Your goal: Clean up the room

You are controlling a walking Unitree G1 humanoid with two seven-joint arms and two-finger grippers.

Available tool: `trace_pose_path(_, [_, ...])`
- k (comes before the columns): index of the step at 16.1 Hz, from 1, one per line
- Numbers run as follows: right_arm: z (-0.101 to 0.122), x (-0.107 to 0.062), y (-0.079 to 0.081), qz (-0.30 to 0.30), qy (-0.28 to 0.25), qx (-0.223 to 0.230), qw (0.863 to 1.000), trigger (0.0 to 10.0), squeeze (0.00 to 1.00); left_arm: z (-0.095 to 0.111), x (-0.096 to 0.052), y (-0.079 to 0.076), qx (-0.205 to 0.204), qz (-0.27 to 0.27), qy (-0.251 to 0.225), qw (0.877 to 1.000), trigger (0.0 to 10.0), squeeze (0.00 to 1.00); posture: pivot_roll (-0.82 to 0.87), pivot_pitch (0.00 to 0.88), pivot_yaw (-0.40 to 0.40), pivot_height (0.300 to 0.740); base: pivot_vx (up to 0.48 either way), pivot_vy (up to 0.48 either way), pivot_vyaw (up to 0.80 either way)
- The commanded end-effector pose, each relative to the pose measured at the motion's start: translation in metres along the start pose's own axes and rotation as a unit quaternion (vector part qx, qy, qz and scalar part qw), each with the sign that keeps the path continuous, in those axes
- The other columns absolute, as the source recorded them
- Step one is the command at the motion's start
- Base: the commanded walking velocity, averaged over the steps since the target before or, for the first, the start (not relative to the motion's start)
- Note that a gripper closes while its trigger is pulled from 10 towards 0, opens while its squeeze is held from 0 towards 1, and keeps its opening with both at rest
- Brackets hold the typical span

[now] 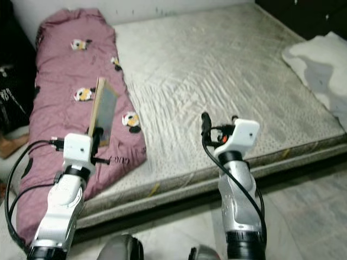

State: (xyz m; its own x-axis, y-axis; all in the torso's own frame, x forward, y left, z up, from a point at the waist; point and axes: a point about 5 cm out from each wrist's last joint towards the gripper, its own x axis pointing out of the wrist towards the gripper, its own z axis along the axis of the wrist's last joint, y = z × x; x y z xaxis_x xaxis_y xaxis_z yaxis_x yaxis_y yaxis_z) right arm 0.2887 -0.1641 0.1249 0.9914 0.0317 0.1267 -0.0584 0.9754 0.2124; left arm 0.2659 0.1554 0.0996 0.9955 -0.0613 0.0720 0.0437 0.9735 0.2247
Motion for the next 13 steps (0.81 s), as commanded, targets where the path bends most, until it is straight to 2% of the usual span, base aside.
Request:
trace_pose_path(1, [-0.003,-0.002,-0.001,0.002,0.006,0.001,1.0,10.0,0.0,0.006,-0.001,0.004,-0.001,0.013,-0.014,1.0,10.0,0.0,-0.01,0.04,0.032,0.74,0.0,0.0,0.0])
trace_pose_path(7, [-0.004,-0.007,-0.003,-0.002,0.011,-0.012,1.0,10.0,0.0,0.007,0.001,-0.003,-0.017,-0.001,-0.012,1.0,10.0,0.0,-0.03,0.035,0.025,0.74,0.0,0.0,0.0])
trace_pose_path(8, [-0.003,-0.007,-0.002,0.011,0.009,-0.03,0.999,10.0,0.0,0.006,0.002,-0.004,-0.016,-0.002,-0.012,1.0,10.0,0.0,-0.03,0.035,0.022,0.74,0.0,0.0,0.0])
trace_pose_path(13, [-0.002,-0.007,-0.003,0.013,0.004,-0.035,0.999,10.0,0.0,0.006,0.0,-0.011,-0.017,-0.016,-0.011,1.0,10.0,0.0,-0.03,0.036,0.014,0.74,0.0,0.0,0.76])
